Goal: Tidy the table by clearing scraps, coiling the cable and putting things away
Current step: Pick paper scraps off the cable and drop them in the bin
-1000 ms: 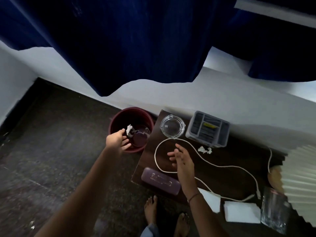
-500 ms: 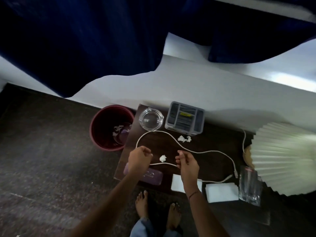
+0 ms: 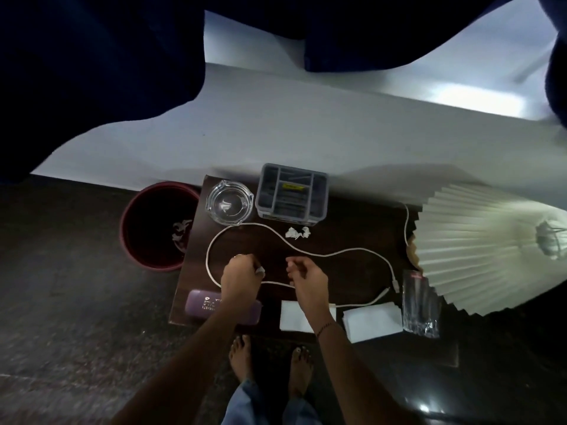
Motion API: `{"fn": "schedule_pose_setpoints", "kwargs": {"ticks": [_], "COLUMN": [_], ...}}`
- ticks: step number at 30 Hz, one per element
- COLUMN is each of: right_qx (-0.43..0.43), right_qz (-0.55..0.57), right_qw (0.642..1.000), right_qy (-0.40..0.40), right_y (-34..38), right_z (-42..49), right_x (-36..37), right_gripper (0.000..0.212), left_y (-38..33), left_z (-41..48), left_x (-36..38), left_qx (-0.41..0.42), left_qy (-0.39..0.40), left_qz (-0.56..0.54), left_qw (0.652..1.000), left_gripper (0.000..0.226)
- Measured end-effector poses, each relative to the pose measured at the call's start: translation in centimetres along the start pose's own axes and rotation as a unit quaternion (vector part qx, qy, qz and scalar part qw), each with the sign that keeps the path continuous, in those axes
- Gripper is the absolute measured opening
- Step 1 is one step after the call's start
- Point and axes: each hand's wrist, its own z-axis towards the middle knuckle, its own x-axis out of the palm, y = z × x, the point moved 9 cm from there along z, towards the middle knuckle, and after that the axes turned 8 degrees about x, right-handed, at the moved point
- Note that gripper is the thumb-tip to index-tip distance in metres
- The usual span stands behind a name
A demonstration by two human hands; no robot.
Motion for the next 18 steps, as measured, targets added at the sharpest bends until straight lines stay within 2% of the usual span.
{"fn": "schedule_pose_setpoints", "kwargs": {"ticks": [6,11,13,15,18], "right_qx": [0.002,0.042,0.038,0.008,0.015], "right_qz": [-0.037,-0.010,0.006,-0.028,-0.041], "right_qw": [0.999,0.995,0.994,0.994,0.992], "right_qy": [0.025,0.087,0.105,0.108,0.122], "right_y": [0.7,1.5,2.4,3.7,5.1], "right_z": [0.6,0.0,-0.5,-0.8,-1.3], "right_x": [2.2,4.8,5.9,7.0,9.5], "right_gripper": [0.018,0.026,0.027,0.025,0.020], "left_y": [0.9,2.4,3.3,4.7,8.2], "left_z": [0.5,-0.1,-0.6,-1.0,-1.4], "left_x": [-0.5,-2.5,-3.0,-3.4,-4.2], "left_qx": [-0.043,-0.101,-0.133,-0.166,-0.221], "left_qy": [-0.005,-0.038,-0.038,-0.027,-0.056], "left_qz": [-0.062,-0.211,-0.300,-0.385,-0.494], "left_qw": [0.997,0.972,0.944,0.908,0.839], "left_gripper": [0.013,0.006,0.004,0.006,0.021]}}
